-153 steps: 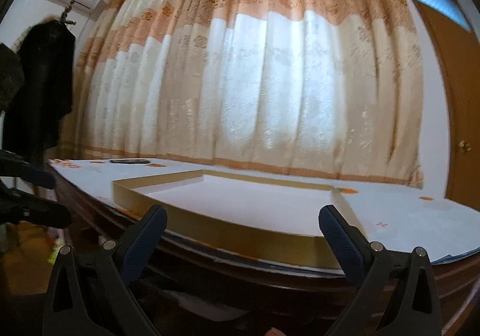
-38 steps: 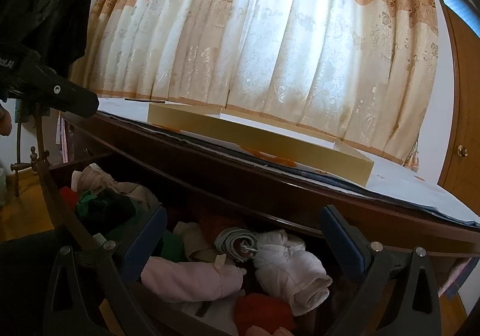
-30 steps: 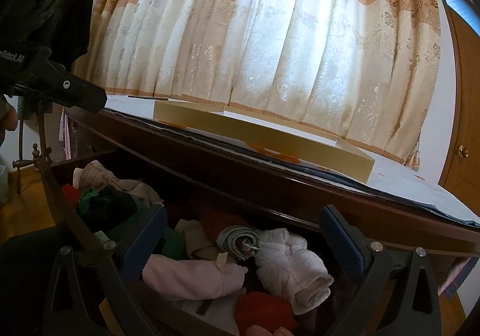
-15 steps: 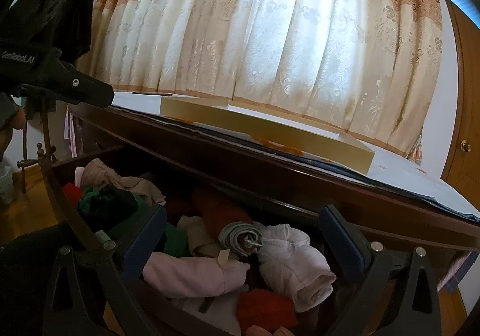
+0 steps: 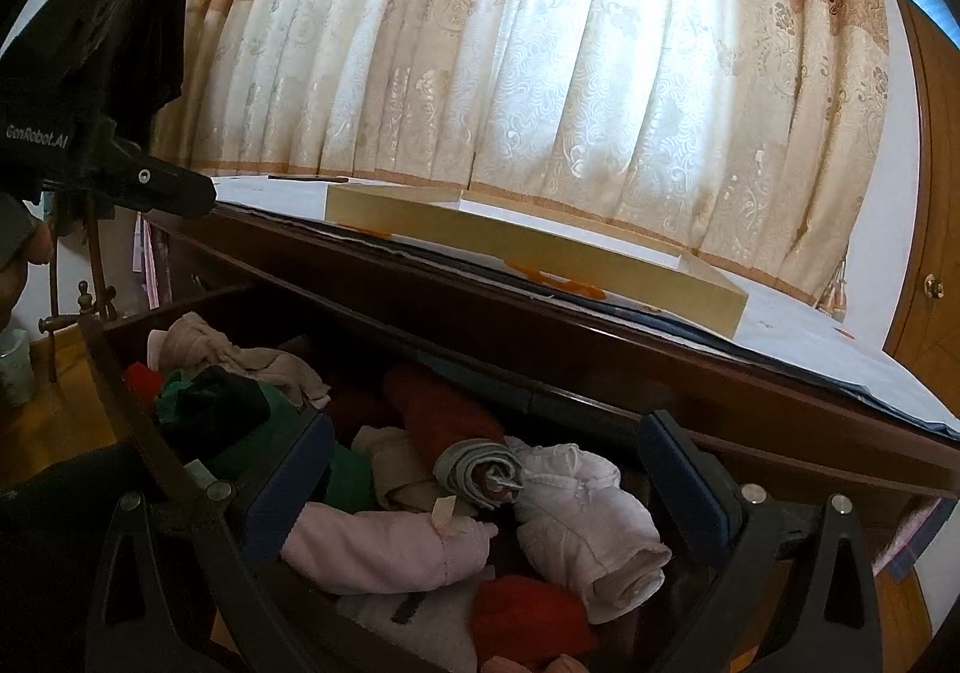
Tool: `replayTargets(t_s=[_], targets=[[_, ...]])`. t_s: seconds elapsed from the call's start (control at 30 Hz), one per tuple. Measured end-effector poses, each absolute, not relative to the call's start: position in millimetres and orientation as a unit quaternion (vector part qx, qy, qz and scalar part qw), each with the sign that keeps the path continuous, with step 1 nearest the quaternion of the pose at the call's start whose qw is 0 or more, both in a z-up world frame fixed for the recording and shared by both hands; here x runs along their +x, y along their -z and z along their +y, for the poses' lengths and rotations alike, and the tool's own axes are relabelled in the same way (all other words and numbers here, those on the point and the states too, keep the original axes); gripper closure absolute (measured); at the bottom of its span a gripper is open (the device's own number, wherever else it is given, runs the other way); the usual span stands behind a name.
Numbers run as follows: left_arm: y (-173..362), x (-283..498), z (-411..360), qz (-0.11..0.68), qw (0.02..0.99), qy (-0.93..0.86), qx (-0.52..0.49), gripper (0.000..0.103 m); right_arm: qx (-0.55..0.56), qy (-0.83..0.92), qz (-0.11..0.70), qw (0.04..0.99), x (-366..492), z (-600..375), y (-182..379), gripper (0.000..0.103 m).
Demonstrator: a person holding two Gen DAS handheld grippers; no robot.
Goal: Take underwear out of drawer
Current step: 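Lower both tools toward the clothes inside the open drawer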
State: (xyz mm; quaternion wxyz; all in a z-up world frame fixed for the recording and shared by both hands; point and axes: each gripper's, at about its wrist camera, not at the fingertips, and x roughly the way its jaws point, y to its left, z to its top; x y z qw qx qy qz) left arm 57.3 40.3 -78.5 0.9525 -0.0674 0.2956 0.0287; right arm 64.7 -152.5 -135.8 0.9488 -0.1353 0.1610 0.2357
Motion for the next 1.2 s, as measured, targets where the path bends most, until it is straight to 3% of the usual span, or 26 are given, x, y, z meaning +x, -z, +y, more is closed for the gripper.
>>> replayTargets(t_s=[1.2], targets=[[86.8,53.7,46.5,0.302,0.95,-0.039,-0.07,0.0,-0.11,-0.252,0.224,0.935,64.4,-163.8,132.8,0.001]])
